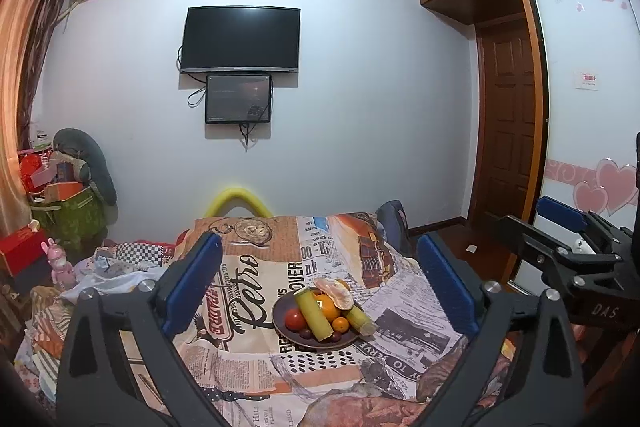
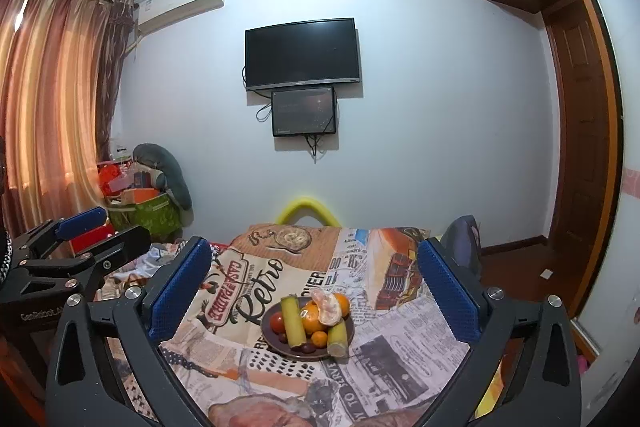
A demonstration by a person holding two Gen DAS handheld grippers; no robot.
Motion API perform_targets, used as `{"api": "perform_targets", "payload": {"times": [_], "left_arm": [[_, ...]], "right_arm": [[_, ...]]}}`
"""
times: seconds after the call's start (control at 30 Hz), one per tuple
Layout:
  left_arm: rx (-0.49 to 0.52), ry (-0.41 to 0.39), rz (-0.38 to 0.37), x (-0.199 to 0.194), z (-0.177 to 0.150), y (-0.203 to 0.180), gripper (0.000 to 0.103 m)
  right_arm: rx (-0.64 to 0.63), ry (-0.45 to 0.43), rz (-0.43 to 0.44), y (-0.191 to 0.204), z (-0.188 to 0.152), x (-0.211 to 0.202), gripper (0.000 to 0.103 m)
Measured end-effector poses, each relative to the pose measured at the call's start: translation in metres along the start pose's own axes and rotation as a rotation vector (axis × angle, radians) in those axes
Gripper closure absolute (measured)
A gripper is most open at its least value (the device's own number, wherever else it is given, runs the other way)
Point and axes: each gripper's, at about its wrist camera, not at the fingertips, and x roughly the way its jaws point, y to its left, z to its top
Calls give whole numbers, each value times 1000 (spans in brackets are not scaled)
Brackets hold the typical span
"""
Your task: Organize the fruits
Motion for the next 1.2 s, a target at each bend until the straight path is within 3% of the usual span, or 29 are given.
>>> {"api": "perform_targets", "payload": {"times": [1.2], "left_arm": [[-8, 2, 7, 2, -5, 1, 0]], "right_arm": [[6, 21, -13, 0, -1, -5, 0]]}}
